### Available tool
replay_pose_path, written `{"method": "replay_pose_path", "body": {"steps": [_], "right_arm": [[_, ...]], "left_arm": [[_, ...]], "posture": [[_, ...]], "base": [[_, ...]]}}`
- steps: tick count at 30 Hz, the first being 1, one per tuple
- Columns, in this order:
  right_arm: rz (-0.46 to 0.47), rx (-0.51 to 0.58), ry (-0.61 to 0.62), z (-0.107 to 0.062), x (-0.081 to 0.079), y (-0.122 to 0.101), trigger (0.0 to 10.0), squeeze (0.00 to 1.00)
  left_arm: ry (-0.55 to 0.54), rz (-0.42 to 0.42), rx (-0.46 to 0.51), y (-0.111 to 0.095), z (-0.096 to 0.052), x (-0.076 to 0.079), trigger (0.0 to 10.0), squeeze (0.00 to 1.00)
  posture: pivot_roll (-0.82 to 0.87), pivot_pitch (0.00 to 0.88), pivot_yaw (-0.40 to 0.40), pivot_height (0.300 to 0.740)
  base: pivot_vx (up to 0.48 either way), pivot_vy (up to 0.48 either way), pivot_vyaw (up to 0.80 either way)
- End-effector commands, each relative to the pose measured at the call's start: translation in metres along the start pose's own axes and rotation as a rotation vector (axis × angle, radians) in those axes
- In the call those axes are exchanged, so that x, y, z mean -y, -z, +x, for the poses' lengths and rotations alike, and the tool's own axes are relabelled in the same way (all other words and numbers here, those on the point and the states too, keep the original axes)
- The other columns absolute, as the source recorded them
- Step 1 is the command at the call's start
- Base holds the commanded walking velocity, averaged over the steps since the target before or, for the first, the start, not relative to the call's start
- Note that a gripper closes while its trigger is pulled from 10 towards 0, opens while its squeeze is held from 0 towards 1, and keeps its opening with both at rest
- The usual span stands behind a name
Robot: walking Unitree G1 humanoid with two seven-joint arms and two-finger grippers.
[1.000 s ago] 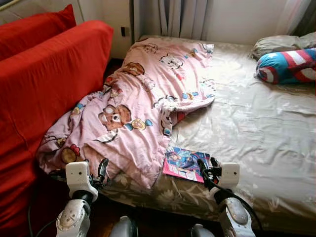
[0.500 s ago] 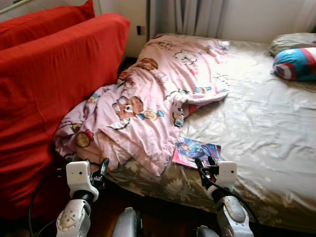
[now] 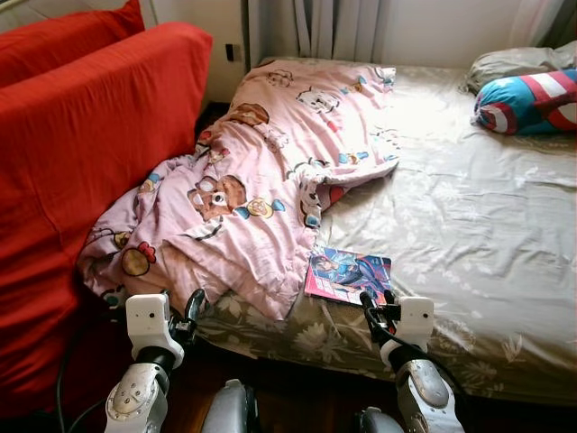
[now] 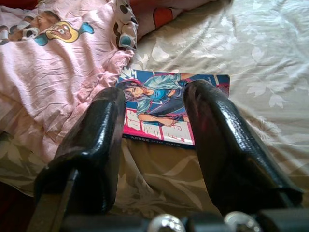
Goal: Clean up the room
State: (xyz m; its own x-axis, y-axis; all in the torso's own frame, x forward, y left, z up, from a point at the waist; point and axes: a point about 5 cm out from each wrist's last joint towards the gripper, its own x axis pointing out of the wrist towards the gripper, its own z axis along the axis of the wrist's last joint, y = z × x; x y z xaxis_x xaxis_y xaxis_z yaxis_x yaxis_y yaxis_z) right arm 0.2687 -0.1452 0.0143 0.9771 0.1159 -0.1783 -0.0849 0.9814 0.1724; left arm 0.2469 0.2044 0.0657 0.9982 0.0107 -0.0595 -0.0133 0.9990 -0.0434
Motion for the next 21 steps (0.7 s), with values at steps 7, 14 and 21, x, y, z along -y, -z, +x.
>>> {"method": "replay_pose_path", "body": {"steps": [7, 14, 21], "right_arm": [[0.001, -0.004, 0.015, 0.0054, 0.0018, -0.0023, 10.0, 0.00], [-0.002, -0.003, 0.007, 0.0078, -0.0004, -0.0035, 10.0, 0.00], [-0.002, -0.018, -0.001, 0.0068, -0.0024, 0.0000, 10.0, 0.00]], "left_arm": [[-0.003, 0.002, -0.011, 0.0003, -0.0018, -0.0018, 10.0, 0.00], [-0.004, 0.003, -0.015, 0.0002, -0.0017, -0.0025, 10.0, 0.00], [-0.003, 0.001, -0.019, 0.0011, -0.0018, -0.0025, 10.0, 0.00]], "posture": [[0.00, 0.127, 0.007, 0.636], [0.00, 0.132, 0.007, 0.636], [0.00, 0.134, 0.008, 0.636]], "base": [[0.000, 0.000, 0.00], [0.000, 0.000, 0.00], [0.000, 0.000, 0.00]]}}
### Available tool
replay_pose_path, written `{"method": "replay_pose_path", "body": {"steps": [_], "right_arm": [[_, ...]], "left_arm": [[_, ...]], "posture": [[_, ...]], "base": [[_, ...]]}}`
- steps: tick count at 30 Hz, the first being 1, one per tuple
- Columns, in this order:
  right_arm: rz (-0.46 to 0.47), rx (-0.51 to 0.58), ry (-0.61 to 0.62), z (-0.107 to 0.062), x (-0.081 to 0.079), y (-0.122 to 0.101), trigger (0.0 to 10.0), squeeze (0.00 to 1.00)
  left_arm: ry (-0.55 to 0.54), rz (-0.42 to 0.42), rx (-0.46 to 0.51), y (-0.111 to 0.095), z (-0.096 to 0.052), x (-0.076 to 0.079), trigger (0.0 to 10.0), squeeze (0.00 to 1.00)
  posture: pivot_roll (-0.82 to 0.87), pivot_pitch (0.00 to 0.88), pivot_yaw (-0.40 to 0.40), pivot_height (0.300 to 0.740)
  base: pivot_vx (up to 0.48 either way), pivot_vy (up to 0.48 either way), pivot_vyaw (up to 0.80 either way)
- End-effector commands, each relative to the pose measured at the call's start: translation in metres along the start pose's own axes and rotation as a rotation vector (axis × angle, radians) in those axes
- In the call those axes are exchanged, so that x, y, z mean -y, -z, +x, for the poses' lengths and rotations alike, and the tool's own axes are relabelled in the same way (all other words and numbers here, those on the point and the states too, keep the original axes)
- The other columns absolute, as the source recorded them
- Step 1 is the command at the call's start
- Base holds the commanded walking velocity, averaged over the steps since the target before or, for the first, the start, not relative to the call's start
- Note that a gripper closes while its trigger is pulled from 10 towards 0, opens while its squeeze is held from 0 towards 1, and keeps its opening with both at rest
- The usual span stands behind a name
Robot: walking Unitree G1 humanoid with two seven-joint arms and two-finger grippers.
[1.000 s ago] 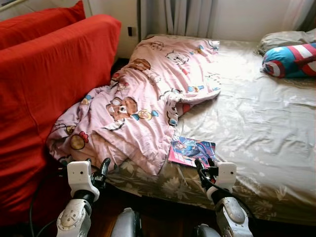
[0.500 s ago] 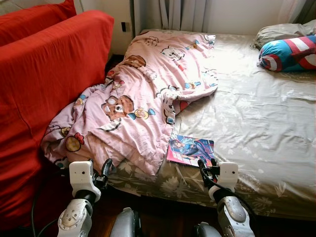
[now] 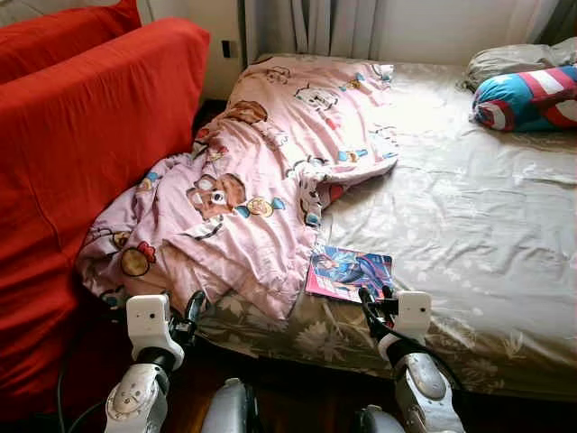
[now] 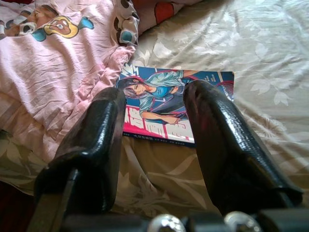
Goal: Clean up the room
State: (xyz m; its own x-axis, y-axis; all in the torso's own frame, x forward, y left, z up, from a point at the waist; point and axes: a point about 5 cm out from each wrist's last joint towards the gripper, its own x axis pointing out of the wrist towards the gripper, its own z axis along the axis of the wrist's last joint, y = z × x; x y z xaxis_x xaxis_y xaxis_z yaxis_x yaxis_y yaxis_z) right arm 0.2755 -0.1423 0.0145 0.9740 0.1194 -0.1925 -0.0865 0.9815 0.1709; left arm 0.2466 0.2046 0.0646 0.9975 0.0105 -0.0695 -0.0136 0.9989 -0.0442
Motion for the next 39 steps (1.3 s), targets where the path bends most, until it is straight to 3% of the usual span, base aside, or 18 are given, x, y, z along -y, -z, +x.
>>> {"method": "replay_pose_path", "body": {"steps": [1, 10, 39], "right_arm": [[-0.001, -0.006, -0.004, -0.0001, -0.0006, 0.0016, 10.0, 0.00], [-0.003, -0.015, -0.006, 0.0006, -0.0018, 0.0027, 10.0, 0.00], [-0.036, -0.026, -0.036, 0.0010, -0.0074, 0.0047, 10.0, 0.00]], "left_arm": [[-0.002, 0.001, -0.009, 0.0002, -0.0014, -0.0018, 10.0, 0.00], [-0.004, 0.000, -0.007, 0.0000, -0.0008, -0.0016, 10.0, 0.00], [0.018, 0.002, 0.004, -0.0026, 0.0011, 0.0028, 10.0, 0.00]], "posture": [[0.00, 0.135, 0.008, 0.636], [0.00, 0.137, 0.008, 0.636], [0.00, 0.142, 0.012, 0.636]], "base": [[0.000, 0.000, 0.00], [0.000, 0.000, 0.00], [0.266, 0.000, 0.00]]}}
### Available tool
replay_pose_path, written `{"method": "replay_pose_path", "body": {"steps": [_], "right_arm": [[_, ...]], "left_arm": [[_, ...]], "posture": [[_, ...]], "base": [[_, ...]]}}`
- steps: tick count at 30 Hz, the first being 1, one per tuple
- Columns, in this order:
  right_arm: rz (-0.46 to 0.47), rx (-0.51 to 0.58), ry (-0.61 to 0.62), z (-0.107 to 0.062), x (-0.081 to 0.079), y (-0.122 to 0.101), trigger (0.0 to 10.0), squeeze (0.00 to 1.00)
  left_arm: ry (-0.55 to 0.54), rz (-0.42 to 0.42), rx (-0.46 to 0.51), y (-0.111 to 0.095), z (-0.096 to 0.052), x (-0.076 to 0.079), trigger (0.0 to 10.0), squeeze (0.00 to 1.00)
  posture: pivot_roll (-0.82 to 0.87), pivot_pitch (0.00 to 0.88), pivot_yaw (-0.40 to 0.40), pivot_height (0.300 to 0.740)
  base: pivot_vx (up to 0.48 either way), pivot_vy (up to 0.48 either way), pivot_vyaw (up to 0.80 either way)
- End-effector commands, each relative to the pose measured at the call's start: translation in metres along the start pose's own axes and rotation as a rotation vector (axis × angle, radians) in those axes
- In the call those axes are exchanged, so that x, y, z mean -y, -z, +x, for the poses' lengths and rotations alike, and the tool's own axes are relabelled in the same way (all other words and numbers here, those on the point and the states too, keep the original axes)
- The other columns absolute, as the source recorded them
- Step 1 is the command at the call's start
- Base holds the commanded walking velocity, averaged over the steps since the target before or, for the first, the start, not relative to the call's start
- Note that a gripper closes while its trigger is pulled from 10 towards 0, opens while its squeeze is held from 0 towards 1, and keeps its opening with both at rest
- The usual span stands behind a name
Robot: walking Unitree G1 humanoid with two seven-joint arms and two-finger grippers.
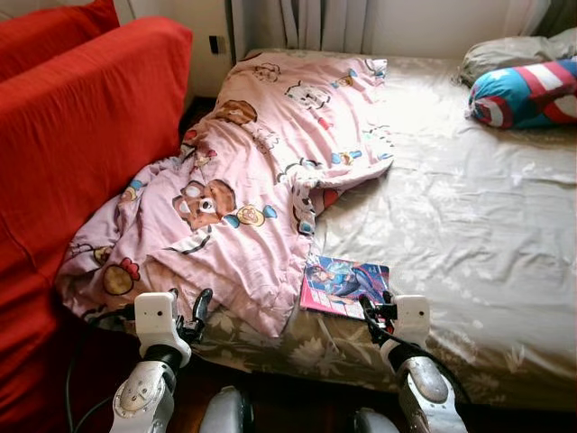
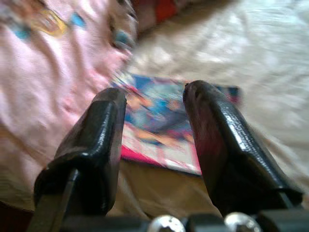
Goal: Clean up the room
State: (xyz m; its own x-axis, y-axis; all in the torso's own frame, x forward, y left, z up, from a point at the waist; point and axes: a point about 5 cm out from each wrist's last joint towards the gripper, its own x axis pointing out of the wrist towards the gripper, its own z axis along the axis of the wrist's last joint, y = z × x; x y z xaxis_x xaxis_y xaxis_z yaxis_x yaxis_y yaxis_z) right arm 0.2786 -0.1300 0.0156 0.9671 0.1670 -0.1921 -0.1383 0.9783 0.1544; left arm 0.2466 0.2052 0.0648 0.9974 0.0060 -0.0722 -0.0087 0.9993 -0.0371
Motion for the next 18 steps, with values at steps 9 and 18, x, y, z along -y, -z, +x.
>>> {"method": "replay_pose_path", "body": {"steps": [9, 18], "right_arm": [[-0.009, -0.025, 0.016, -0.0039, 0.0046, 0.0064, 10.0, 0.00], [-0.012, -0.048, 0.075, -0.0008, 0.0124, 0.0068, 10.0, 0.00]], "left_arm": [[0.016, -0.001, 0.008, -0.0037, 0.0013, 0.0037, 10.0, 0.00], [0.019, -0.005, 0.022, -0.0081, 0.0020, 0.0045, 10.0, 0.00]], "posture": [[0.01, 0.148, 0.016, 0.636], [0.01, 0.175, 0.023, 0.636]], "base": [[0.250, 0.000, 0.00], [0.000, 0.000, 0.00]]}}
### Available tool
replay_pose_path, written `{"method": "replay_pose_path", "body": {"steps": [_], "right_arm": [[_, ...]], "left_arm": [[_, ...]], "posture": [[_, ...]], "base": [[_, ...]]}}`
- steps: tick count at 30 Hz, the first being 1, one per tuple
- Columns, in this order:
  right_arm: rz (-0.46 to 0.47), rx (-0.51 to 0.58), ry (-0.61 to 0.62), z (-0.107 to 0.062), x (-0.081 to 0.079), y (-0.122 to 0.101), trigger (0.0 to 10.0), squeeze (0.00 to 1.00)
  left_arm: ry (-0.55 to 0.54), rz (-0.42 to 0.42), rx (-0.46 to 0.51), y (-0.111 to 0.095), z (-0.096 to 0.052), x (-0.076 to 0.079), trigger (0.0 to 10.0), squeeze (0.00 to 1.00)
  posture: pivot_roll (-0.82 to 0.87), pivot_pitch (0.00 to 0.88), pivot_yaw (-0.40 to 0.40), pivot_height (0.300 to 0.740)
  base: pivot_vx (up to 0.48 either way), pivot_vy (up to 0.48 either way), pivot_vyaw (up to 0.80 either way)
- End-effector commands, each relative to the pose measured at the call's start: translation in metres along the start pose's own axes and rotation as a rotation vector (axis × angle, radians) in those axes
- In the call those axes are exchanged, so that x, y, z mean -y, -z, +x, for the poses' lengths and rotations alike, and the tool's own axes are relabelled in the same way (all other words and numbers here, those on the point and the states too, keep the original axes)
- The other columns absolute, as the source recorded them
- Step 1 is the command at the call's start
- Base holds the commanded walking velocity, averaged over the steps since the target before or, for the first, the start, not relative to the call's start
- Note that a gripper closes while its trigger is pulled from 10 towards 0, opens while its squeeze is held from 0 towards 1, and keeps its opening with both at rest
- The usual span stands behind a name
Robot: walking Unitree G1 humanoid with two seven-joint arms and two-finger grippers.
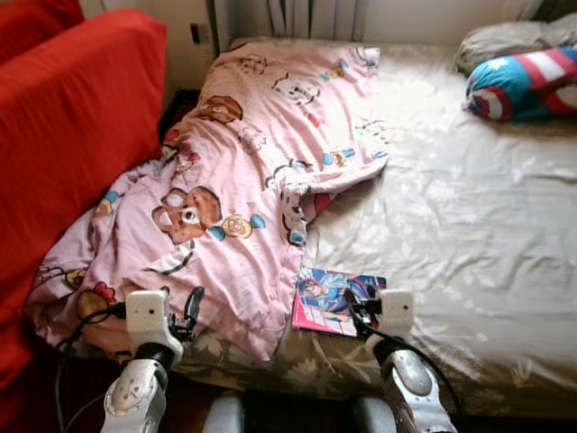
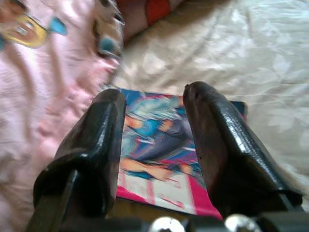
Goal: Clean up the room
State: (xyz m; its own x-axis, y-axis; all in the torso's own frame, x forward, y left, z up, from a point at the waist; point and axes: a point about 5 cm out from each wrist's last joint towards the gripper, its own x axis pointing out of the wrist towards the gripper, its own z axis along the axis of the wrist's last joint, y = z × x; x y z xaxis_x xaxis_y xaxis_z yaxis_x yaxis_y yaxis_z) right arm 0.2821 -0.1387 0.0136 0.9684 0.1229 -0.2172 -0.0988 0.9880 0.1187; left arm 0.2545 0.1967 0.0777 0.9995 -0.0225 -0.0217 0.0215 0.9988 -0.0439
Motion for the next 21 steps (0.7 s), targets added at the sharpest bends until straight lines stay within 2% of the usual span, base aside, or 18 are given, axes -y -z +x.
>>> {"method": "replay_pose_path", "body": {"steps": [1, 11, 15, 21], "right_arm": [[0.035, -0.040, 0.054, -0.003, 0.007, 0.008, 10.0, 0.00], [0.050, -0.100, 0.171, -0.004, 0.028, 0.014, 10.0, 0.00], [0.057, -0.096, 0.191, -0.002, 0.033, 0.011, 10.0, 0.00], [0.078, -0.086, 0.221, -0.002, 0.037, 0.011, 10.0, 0.00]], "left_arm": [[-0.012, 0.000, -0.027, 0.004, -0.006, -0.005, 10.0, 0.00], [0.009, 0.019, -0.028, -0.001, -0.004, -0.006, 10.0, 0.00], [0.027, 0.030, -0.029, -0.003, 0.000, -0.006, 10.0, 0.00], [0.030, 0.039, -0.048, -0.002, -0.011, -0.007, 10.0, 0.00]], "posture": [[0.02, 0.184, 0.029, 0.636], [0.04, 0.239, 0.054, 0.636], [0.05, 0.260, 0.065, 0.612], [0.07, 0.285, 0.075, 0.612]], "base": [[0.000, 0.000, 0.00], [0.000, 0.000, 0.00], [0.000, 0.000, 0.00], [0.000, 0.000, 0.00]]}}
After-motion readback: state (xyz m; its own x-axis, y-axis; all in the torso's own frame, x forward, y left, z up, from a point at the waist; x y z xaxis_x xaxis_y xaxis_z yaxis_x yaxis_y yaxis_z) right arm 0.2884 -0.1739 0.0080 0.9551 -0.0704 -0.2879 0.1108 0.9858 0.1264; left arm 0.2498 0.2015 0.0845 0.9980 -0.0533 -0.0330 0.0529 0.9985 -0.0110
